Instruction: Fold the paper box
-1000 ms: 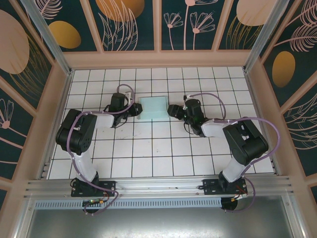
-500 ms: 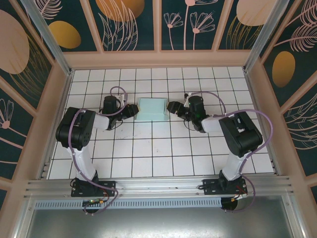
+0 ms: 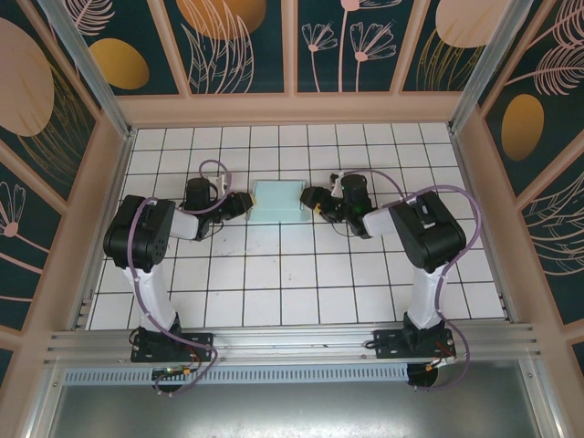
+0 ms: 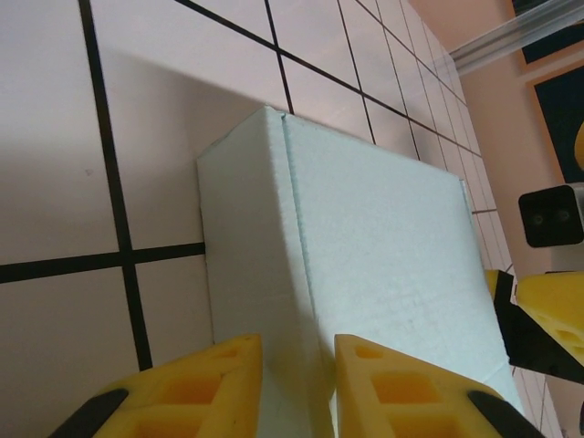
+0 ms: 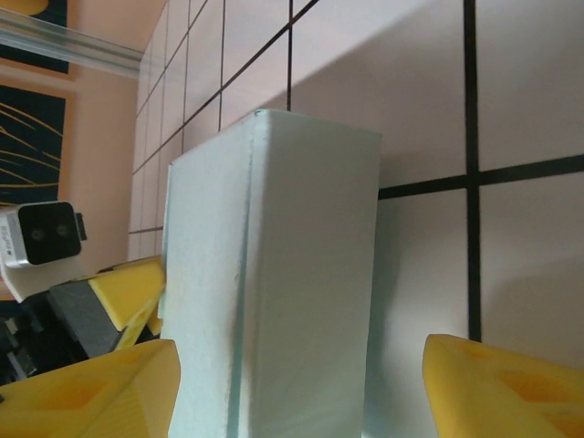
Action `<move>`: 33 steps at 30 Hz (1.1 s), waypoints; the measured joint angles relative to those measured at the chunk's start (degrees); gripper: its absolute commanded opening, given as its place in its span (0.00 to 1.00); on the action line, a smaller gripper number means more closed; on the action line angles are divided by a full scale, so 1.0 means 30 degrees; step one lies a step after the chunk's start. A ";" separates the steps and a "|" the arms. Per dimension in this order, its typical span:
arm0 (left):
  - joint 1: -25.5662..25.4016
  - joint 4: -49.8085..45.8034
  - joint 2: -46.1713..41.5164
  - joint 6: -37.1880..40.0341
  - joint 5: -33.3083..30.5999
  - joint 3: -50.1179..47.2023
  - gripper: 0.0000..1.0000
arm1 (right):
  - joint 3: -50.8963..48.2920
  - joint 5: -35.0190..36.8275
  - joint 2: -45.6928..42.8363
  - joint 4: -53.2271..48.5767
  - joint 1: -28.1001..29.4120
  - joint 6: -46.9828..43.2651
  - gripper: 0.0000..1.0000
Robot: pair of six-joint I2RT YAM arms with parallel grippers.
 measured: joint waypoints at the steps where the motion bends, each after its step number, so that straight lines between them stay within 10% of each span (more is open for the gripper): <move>1: 0.0080 0.0160 0.0066 -0.0073 0.0117 -0.0029 0.24 | 0.0058 -0.0117 0.0095 0.0051 0.0000 0.0138 0.71; 18: 0.0342 0.0984 0.0510 -0.0466 0.0780 -0.0087 0.25 | 0.1013 -0.2965 0.2178 0.3053 -0.0015 0.3009 0.68; 33: 0.0488 0.0976 0.0517 -0.0321 0.0525 -0.0087 0.34 | 0.1100 -0.3468 0.2521 0.4634 -0.0029 0.4845 0.42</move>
